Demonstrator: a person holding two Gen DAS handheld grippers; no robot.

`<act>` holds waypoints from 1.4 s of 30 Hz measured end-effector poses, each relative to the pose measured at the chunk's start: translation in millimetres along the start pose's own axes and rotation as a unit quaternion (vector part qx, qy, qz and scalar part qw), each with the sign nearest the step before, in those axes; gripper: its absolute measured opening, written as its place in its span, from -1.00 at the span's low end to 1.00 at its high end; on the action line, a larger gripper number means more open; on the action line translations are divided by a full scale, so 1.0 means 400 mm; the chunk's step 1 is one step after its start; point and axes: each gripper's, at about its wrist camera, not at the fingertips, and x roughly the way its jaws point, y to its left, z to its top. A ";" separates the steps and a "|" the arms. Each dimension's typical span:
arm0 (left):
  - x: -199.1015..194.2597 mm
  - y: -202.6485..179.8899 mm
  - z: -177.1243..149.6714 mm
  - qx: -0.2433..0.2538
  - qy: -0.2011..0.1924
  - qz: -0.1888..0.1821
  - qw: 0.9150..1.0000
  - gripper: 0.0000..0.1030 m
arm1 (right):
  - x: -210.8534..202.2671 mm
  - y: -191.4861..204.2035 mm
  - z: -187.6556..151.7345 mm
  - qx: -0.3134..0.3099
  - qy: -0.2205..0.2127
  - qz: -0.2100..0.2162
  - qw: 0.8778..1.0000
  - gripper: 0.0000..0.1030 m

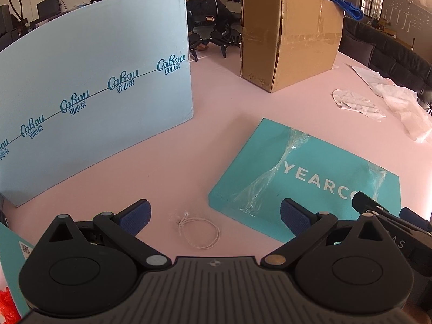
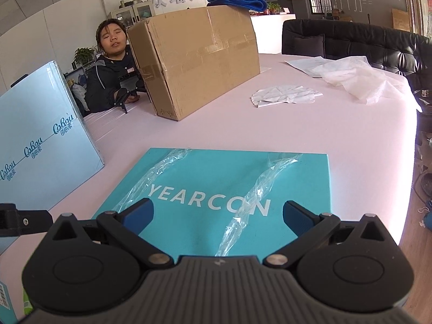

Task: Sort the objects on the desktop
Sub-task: 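Lower both open tools onto the edge of the teal package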

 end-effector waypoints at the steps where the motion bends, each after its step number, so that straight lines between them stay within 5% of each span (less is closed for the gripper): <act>1: 0.000 0.000 0.003 0.001 -0.001 -0.001 1.000 0.99 | 0.000 -0.001 0.003 0.001 -0.002 0.000 1.000 1.00; 42: 0.098 -0.014 0.054 0.047 0.005 -0.002 0.999 0.99 | 0.047 -0.003 0.049 0.016 0.000 -0.047 0.999 1.00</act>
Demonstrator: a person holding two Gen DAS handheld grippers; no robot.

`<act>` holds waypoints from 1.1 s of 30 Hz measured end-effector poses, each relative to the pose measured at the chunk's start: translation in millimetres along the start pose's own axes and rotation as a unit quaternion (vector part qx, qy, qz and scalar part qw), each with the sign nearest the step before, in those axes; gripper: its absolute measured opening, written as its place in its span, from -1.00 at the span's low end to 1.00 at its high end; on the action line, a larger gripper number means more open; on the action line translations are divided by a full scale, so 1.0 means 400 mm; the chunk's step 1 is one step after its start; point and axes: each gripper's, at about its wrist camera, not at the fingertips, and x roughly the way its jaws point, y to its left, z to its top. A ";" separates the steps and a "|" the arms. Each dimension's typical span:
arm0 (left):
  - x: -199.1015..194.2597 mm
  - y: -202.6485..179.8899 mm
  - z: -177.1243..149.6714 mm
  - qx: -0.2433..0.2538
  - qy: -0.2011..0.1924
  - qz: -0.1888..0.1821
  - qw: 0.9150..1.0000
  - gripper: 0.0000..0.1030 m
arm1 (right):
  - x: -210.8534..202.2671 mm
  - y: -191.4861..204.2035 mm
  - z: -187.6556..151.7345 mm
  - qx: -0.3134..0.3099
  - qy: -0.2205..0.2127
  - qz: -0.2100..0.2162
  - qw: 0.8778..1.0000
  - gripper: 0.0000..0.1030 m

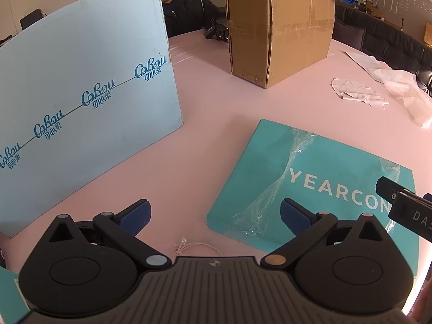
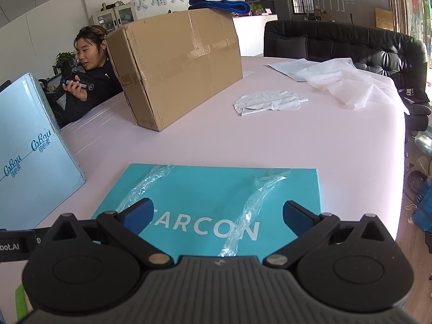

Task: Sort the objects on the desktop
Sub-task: 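Lower both open tools onto the edge of the teal package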

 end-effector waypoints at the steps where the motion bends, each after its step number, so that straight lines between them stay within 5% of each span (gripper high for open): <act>1: 0.002 0.000 0.000 0.001 -0.001 0.000 1.000 0.99 | 0.003 -0.001 -0.001 -0.001 0.001 -0.004 1.000 1.00; 33: 0.126 -0.103 0.057 0.050 -0.029 -0.083 0.995 0.99 | 0.057 -0.019 -0.014 -0.015 0.016 -0.030 0.999 1.00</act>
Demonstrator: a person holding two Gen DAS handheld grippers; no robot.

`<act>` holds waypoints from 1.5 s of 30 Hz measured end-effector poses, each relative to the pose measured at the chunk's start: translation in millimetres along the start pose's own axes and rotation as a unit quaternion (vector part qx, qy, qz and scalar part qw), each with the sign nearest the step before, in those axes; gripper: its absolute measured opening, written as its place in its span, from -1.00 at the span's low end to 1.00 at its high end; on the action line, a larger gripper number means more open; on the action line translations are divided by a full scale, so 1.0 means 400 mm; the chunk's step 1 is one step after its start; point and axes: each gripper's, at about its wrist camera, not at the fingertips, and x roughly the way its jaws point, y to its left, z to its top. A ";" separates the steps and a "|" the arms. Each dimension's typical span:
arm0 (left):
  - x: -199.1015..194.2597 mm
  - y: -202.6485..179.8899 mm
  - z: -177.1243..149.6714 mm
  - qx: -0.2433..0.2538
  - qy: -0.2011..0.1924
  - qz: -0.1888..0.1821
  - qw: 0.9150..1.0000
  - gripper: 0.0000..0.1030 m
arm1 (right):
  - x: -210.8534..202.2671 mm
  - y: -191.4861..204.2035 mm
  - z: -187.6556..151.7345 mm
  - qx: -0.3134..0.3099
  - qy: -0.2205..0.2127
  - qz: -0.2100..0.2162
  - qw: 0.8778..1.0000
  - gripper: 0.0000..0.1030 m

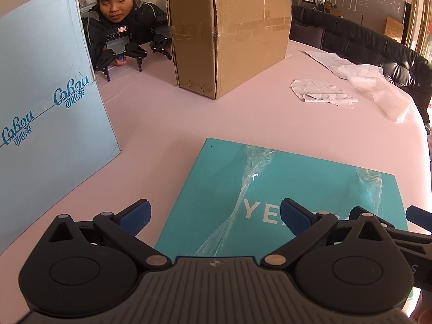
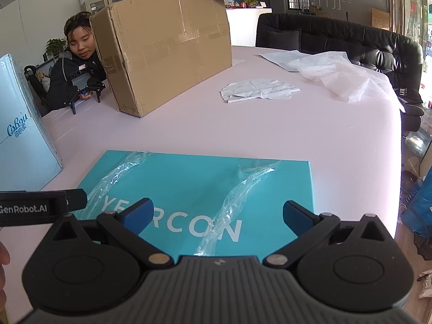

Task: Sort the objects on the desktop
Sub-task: 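Lower both open tools onto the edge of the teal package, then close the right tool on the package edge while the left tool closes beside it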

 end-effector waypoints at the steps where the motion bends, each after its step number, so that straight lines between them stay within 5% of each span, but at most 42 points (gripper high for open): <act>1: 0.000 0.001 0.001 -0.001 -0.001 -0.002 1.000 0.99 | 0.000 -0.001 0.002 0.002 0.000 -0.001 1.000 1.00; 13: 0.029 -0.007 -0.022 0.035 0.009 -0.004 0.999 0.99 | 0.012 -0.002 0.008 0.013 0.007 -0.016 1.000 1.00; 27: 0.076 0.034 0.002 -0.049 0.022 -0.041 0.998 0.98 | 0.053 0.005 0.003 -0.002 0.029 -0.052 0.998 1.00; 39: 0.103 0.007 -0.011 -0.008 0.028 -0.065 0.997 -0.23 | 0.063 0.028 -0.012 -0.031 0.035 -0.046 0.998 0.28; 43: 0.107 -0.004 -0.012 0.005 0.022 -0.060 0.998 -0.31 | 0.064 0.037 -0.015 -0.047 0.032 -0.043 0.997 0.17; 45: 0.110 -0.013 -0.012 0.011 0.018 -0.048 0.999 -0.50 | 0.066 0.041 -0.015 -0.047 0.030 -0.032 0.998 0.09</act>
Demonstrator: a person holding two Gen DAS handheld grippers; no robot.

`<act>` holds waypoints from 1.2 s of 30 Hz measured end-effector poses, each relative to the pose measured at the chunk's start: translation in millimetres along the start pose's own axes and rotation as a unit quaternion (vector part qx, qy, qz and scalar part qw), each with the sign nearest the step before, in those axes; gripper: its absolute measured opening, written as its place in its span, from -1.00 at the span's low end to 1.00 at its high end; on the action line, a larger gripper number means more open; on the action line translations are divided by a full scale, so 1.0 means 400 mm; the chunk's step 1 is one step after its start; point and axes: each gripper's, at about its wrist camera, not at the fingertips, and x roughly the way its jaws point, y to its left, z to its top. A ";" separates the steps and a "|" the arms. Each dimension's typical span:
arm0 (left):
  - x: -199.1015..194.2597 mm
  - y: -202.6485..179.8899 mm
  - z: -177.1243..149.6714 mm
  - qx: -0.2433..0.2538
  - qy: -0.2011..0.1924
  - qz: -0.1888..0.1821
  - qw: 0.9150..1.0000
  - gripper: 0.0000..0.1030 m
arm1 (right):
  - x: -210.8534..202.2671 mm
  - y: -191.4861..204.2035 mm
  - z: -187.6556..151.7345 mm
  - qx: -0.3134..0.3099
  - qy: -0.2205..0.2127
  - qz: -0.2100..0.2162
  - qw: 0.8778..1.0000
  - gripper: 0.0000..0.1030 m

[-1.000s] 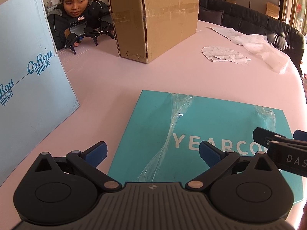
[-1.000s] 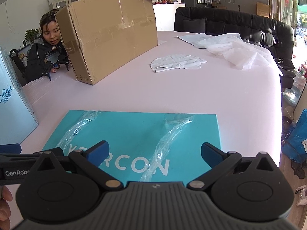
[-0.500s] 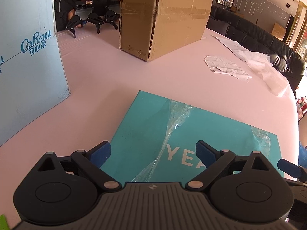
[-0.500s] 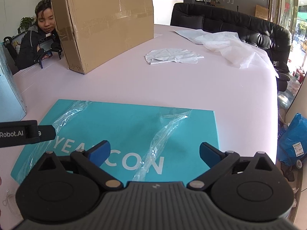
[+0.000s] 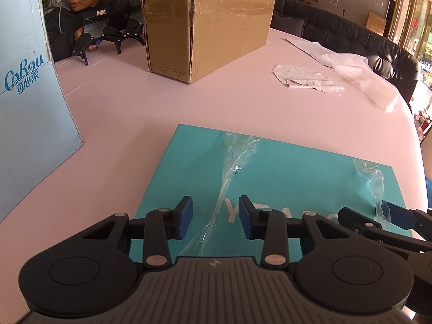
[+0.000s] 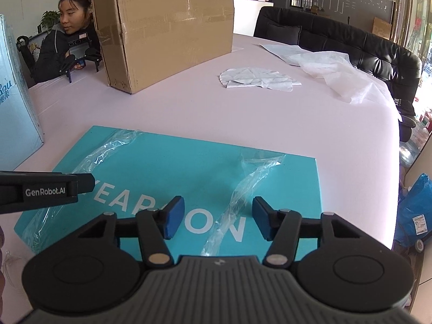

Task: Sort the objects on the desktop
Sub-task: 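Close the right tool on the package edge while the left tool closes beside it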

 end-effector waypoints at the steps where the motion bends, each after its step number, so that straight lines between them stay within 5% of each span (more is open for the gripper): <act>1: 0.002 -0.005 0.001 0.004 -0.001 0.006 1.000 -0.61 | 0.000 0.001 0.000 -0.001 -0.001 0.006 1.000 0.06; 3: 0.003 -0.010 0.003 0.005 0.000 -0.002 1.000 -0.86 | 0.002 0.000 0.002 -0.003 -0.004 0.013 1.000 -0.12; 8: 0.002 -0.011 0.009 -0.010 0.003 -0.003 1.000 -0.90 | 0.005 -0.035 0.012 0.023 -0.005 0.029 0.999 -0.55; 27: -0.049 -0.013 -0.014 -0.011 -0.011 0.002 1.000 -0.86 | 0.003 -0.011 0.016 0.001 -0.003 0.034 0.999 -0.49; 28: -0.046 -0.016 -0.017 -0.007 -0.010 0.003 1.000 -0.80 | 0.002 -0.009 0.015 -0.005 -0.003 0.032 0.999 -0.46; 30: -0.035 -0.022 -0.025 0.005 -0.003 0.005 1.000 -0.71 | -0.001 -0.006 0.010 -0.013 -0.001 0.045 0.999 -0.05; 36: -0.035 -0.035 -0.041 0.027 -0.012 0.004 1.000 -0.56 | -0.013 0.016 -0.014 -0.033 -0.012 0.043 0.998 -0.01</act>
